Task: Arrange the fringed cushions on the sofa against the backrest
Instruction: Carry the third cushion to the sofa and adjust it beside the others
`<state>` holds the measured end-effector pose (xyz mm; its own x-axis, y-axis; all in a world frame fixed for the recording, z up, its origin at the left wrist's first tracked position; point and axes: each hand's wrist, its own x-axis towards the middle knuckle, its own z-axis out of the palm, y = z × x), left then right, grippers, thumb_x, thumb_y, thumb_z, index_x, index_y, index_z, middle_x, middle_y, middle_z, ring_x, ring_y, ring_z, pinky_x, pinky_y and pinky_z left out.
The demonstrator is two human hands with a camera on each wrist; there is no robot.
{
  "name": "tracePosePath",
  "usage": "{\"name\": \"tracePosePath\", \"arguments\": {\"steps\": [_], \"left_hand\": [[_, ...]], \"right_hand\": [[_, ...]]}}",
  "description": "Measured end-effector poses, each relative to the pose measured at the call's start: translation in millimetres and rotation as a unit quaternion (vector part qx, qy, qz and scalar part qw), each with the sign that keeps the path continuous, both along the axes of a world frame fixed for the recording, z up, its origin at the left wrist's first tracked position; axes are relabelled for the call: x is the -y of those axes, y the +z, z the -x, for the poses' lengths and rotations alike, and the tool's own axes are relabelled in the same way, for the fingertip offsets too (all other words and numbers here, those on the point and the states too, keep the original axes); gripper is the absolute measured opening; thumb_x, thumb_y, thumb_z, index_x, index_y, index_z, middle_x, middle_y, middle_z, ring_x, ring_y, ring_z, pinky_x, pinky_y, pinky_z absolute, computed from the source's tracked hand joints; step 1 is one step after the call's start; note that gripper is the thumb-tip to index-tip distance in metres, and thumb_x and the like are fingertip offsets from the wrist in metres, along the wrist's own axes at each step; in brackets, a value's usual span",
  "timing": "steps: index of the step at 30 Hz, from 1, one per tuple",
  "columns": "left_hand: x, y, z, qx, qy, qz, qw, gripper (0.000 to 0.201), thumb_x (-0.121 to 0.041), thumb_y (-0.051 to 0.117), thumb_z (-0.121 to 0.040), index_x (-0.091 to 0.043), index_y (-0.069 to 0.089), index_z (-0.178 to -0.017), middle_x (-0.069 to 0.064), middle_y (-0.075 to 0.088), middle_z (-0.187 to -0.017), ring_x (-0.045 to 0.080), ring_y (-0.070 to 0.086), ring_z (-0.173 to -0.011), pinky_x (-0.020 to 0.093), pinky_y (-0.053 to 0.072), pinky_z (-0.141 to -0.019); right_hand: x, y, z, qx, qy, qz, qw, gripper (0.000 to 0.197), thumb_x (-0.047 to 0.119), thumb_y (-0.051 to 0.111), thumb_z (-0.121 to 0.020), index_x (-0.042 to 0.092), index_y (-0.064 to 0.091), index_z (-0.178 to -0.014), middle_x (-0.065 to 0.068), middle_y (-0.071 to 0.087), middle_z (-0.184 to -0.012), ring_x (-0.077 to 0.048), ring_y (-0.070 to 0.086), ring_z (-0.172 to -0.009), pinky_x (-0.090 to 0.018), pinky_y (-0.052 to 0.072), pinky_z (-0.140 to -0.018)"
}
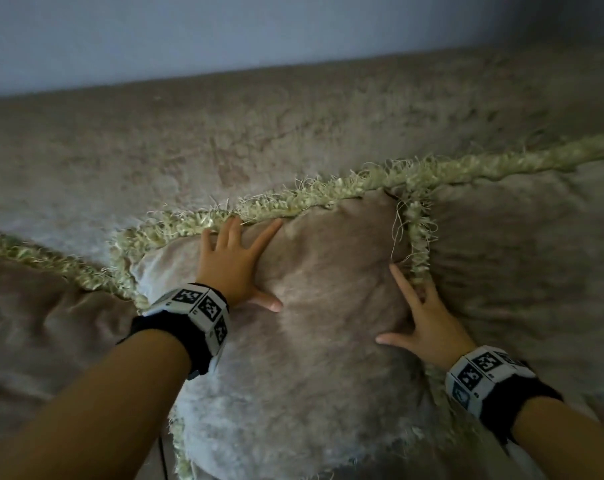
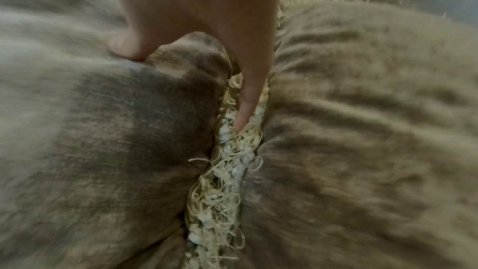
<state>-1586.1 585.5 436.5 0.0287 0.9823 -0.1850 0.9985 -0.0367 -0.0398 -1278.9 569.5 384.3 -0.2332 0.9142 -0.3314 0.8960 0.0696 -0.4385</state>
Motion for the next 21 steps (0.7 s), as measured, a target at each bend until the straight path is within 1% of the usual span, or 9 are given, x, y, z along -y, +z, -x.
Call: {"name": "tracePosePath", "arguments": {"steps": [1, 3, 5, 7, 10, 12, 17, 19, 21], "left_hand": [[-3, 0, 0, -0.025, 0.005, 0.003, 1.000, 0.131, -0.085, 0.060, -0.042, -0.048, -0.017, -0.141, 0.017, 0.009, -0.156, 0.032, 0.004, -0.145, 0.058, 0.005, -0.114], [-7, 2, -2, -0.063, 0.009, 0.004, 0.998, 0.130, -0.088, 0.057, -0.041, -0.049, -0.015, -0.142, 0.018, 0.022, -0.151, 0.033, 0.017, -0.141, 0.057, 0.012, -0.114], [-11, 4, -4, -0.090, 0.001, 0.009, 0.996, 0.128, -0.089, 0.054, -0.041, -0.047, -0.012, -0.143, 0.017, 0.034, -0.143, 0.034, 0.029, -0.134, 0.052, 0.018, -0.113], [-12, 5, -4, -0.092, -0.007, 0.022, 0.995, 0.127, -0.089, 0.053, -0.042, -0.045, -0.007, -0.145, 0.017, 0.040, -0.136, 0.034, 0.036, -0.127, 0.045, 0.023, -0.110], [-8, 5, -5, -0.068, -0.010, 0.039, 0.997, 0.125, -0.086, 0.059, -0.043, -0.045, -0.001, -0.145, 0.014, 0.046, -0.130, 0.032, 0.043, -0.118, 0.041, 0.032, -0.104], [-2, 6, -6, -0.053, -0.007, 0.048, 0.997, 0.124, -0.083, 0.061, -0.044, -0.045, 0.001, -0.145, 0.013, 0.049, -0.125, 0.030, 0.046, -0.112, 0.040, 0.037, -0.099], [14, 12, 1, -0.030, -0.008, 0.046, 0.998, 0.121, -0.081, 0.063, -0.045, -0.044, 0.007, -0.145, 0.012, 0.054, -0.122, 0.029, 0.052, -0.106, 0.038, 0.041, -0.091], [16, 18, 7, -0.028, -0.014, 0.039, 0.999, 0.121, -0.084, 0.060, -0.043, -0.044, 0.009, -0.145, 0.010, 0.058, -0.120, 0.028, 0.055, -0.102, 0.037, 0.043, -0.087], [18, 29, 12, -0.026, -0.014, 0.036, 0.999, 0.122, -0.086, 0.058, -0.040, -0.045, 0.011, -0.144, 0.008, 0.060, -0.119, 0.027, 0.058, -0.099, 0.036, 0.044, -0.082]], "right_hand": [[-4, -6, 1, -0.024, 0.004, 0.016, 1.000, 0.118, 0.062, 0.073, -0.063, 0.063, -0.026, -0.127, -0.010, 0.003, -0.157, -0.028, 0.020, -0.143, -0.045, 0.031, -0.112], [-9, -15, 7, -0.064, 0.002, 0.041, 0.997, 0.124, 0.059, 0.076, -0.060, 0.063, -0.029, -0.124, -0.012, 0.009, -0.156, -0.028, 0.021, -0.143, -0.045, 0.026, -0.115], [-13, -19, 14, -0.098, -0.010, 0.054, 0.994, 0.126, 0.052, 0.080, -0.060, 0.060, -0.027, -0.125, -0.012, 0.010, -0.156, -0.026, 0.021, -0.143, -0.042, 0.025, -0.115], [-13, -23, 17, -0.119, -0.021, 0.054, 0.991, 0.126, 0.045, 0.084, -0.060, 0.057, -0.022, -0.128, -0.009, 0.010, -0.156, -0.024, 0.020, -0.142, -0.037, 0.023, -0.113], [-8, -32, 20, -0.158, -0.059, 0.030, 0.985, 0.129, 0.040, 0.088, -0.054, 0.061, -0.013, -0.130, -0.004, 0.009, -0.156, -0.021, 0.016, -0.143, -0.033, 0.021, -0.113], [-5, -35, 24, -0.175, -0.075, 0.026, 0.981, 0.129, 0.035, 0.090, -0.052, 0.060, -0.009, -0.131, -0.004, 0.010, -0.157, -0.021, 0.016, -0.143, -0.032, 0.020, -0.113], [1, -31, 31, -0.184, -0.065, 0.022, 0.980, 0.132, 0.028, 0.091, -0.051, 0.055, -0.006, -0.136, 0.004, 0.006, -0.159, -0.014, 0.013, -0.144, -0.026, 0.017, -0.111], [2, -22, 31, -0.168, -0.043, 0.020, 0.985, 0.133, 0.031, 0.091, -0.051, 0.056, -0.008, -0.136, 0.009, 0.001, -0.159, -0.012, 0.009, -0.145, -0.027, 0.015, -0.114], [2, -4, 29, -0.141, -0.027, 0.021, 0.989, 0.134, 0.036, 0.091, -0.050, 0.057, -0.011, -0.135, 0.010, 0.000, -0.158, -0.015, 0.009, -0.146, -0.033, 0.016, -0.118]]}}
